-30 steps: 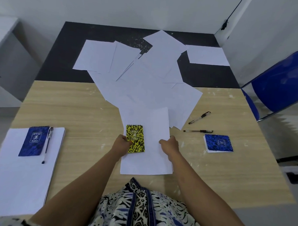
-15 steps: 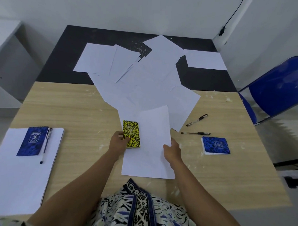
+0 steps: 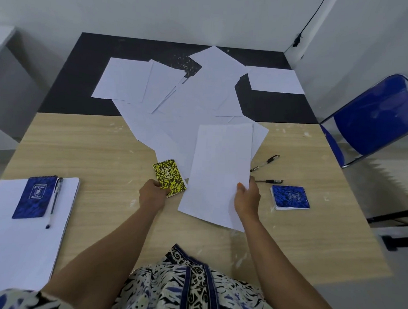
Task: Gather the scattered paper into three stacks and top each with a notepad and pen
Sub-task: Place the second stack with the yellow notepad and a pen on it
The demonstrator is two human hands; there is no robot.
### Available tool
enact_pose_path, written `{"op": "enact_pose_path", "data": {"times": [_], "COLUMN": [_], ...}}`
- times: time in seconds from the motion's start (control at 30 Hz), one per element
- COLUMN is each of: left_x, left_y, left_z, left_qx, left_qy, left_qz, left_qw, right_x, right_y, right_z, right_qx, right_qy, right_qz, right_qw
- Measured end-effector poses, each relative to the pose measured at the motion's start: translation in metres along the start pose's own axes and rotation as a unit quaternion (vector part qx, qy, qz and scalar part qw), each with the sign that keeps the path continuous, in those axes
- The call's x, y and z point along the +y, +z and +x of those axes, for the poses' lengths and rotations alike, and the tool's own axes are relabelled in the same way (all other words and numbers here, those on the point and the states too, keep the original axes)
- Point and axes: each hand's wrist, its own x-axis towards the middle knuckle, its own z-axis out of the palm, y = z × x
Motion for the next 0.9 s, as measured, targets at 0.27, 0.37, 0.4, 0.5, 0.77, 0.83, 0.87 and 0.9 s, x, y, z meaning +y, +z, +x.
{"op": "enact_pose_path", "data": {"times": [0.27, 0.37, 0.4, 0.5, 0.77, 0.83, 0.87, 0.9], "left_x": [-0.009, -0.013, -0.013, -0.014, -0.004, -0.001, 0.000, 0.002], "left_y": [0.002, -0.001, -0.002, -0.008, -0.024, -0.029, -0.031, -0.033], "left_z": [0.005, 0.007, 0.008, 0.006, -0.011, -0.009, -0.007, -0.006], "left_qx": [0.008, -0.024, -0.036, -0.067, -0.069, -0.070, -0.064, -0.056], "left_qy": [0.009, -0.014, -0.019, -0.027, 0.047, 0.097, 0.121, 0.140], "left_qz": [-0.009, -0.072, -0.097, -0.171, -0.275, -0.247, -0.217, -0.182], "left_qw": [1.000, 0.997, 0.994, 0.983, 0.958, 0.962, 0.967, 0.972], "right_x": [-0.027, -0.024, -0.022, -0.017, 0.005, 0.010, 0.012, 0.014], "right_y": [-0.010, -0.010, -0.010, -0.010, -0.009, -0.009, -0.009, -0.010], "right_z": [0.011, 0.015, 0.016, 0.015, 0.004, 0.000, -0.001, -0.002], "right_qx": [-0.027, -0.063, -0.067, -0.071, -0.109, -0.110, -0.108, -0.106], "right_qy": [-0.055, -0.051, -0.047, -0.028, 0.034, 0.041, 0.045, 0.050], "right_qz": [0.031, 0.029, 0.023, 0.030, 0.025, 0.031, 0.037, 0.043], "right_qw": [0.998, 0.996, 0.996, 0.997, 0.993, 0.993, 0.992, 0.992]}}
